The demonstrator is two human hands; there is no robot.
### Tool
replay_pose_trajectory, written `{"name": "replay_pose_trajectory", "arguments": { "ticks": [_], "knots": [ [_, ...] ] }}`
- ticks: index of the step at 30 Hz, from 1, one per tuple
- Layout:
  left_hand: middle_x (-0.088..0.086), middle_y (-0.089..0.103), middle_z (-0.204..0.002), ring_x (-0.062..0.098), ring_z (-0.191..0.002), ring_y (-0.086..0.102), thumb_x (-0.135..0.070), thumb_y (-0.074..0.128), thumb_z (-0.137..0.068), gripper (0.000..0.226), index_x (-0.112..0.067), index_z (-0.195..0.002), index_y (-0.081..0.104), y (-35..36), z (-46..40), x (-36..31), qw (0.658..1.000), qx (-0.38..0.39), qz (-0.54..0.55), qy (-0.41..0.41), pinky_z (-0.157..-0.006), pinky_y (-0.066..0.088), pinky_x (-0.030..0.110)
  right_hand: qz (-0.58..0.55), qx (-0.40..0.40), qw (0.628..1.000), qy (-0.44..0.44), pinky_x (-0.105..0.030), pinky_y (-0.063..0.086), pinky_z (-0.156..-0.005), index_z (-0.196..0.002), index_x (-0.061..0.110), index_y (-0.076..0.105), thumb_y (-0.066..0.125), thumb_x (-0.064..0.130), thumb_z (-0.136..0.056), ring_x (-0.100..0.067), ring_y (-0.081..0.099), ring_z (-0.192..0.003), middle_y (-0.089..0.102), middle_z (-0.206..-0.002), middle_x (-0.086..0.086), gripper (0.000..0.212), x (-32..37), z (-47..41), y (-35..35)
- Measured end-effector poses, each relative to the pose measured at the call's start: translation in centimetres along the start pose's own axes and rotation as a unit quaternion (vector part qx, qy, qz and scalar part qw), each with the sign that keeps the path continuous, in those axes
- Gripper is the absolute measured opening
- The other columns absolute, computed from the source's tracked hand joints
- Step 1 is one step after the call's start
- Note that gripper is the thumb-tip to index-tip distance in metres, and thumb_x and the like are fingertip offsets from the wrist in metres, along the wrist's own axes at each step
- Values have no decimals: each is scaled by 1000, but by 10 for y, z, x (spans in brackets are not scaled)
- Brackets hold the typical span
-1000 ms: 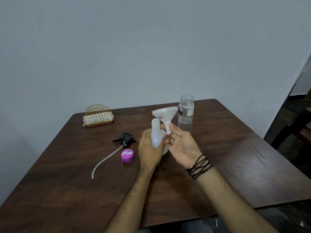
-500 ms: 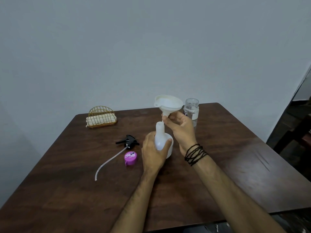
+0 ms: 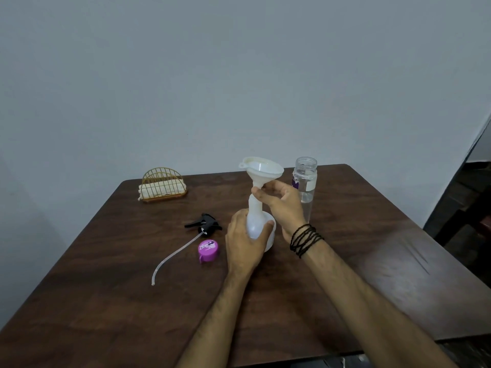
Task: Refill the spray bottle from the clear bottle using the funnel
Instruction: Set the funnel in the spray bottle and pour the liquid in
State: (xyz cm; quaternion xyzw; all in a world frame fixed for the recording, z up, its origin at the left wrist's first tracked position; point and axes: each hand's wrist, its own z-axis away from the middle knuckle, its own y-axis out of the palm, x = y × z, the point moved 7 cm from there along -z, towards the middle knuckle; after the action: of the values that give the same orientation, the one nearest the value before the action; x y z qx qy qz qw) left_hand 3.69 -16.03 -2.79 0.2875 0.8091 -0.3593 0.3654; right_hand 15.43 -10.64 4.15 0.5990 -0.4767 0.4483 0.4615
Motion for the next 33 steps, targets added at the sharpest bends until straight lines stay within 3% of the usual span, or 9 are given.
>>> {"name": "replay_pose_trajectory", "arguments": {
  "ticks": [8, 12, 21, 25, 27, 30, 33],
  "knots": [
    [-7, 59, -121, 10, -110, 57, -66, 67, -77, 67, -23, -128, 54, -1, 1, 0, 1000, -6, -2, -5, -92, 55, 41, 71, 12, 997, 4, -30, 56, -82, -102, 13, 75, 85, 22, -77, -15, 68, -99, 74, -101, -1, 28, -11, 0, -4],
    [-7, 60, -121, 11, -111, 57, -67, 66, -76, 69, -23, -128, 55, -2, 1, -1, 1000, -9, 0, -10, -92, 54, 41, 58, 33, 998, -9, -23, 52, -74, -98, 14, 74, 84, 21, -78, -10, 67, -90, 73, -92, 3, 23, -11, 4, -1],
    [-5, 60, -126, 12, -116, 57, -69, 66, -76, 75, -21, -132, 54, 1, 0, 2, 1000, 2, -3, -25, -96, 54, 42, 93, -2, 995, -47, -29, 57, -80, -84, 23, 70, 87, 30, -76, -8, 66, -84, 71, -85, 7, 20, -9, 3, -3],
    [-3, 61, -129, 14, -119, 54, -65, 64, -75, 73, -19, -132, 56, -1, 0, 0, 1000, -6, -5, -14, -100, 50, 43, 149, -12, 986, -76, -24, 56, -83, -98, 29, 66, 88, 38, -72, -5, 67, -93, 70, -96, 13, 35, -3, 12, -7],
    [-3, 60, -131, 13, -121, 52, -67, 62, -75, 75, -18, -132, 57, -4, 2, -3, 1000, -22, -5, -16, -102, 48, 41, 179, -49, 976, -116, -20, 54, -76, -104, 31, 63, 86, 46, -72, -3, 64, -90, 68, -98, 15, 43, 8, 21, -15],
    [-10, 61, -127, 5, -116, 51, -69, 64, -75, 71, -21, -127, 59, -13, 1, -11, 997, -75, 13, -23, -98, 47, 33, 175, -154, 948, -216, -29, 54, -67, -96, 26, 63, 77, 54, -78, -13, 61, -76, 65, -86, 9, 36, 30, 39, -36],
    [-11, 63, -125, 5, -116, 55, -68, 67, -76, 68, -21, -126, 60, -21, -9, -28, 992, -107, 57, -24, -94, 44, 25, 179, -247, 908, -287, -33, 51, -73, -97, 20, 61, 70, 51, -84, -18, 57, -80, 60, -88, 6, 35, 47, 47, -58]
  ]
}}
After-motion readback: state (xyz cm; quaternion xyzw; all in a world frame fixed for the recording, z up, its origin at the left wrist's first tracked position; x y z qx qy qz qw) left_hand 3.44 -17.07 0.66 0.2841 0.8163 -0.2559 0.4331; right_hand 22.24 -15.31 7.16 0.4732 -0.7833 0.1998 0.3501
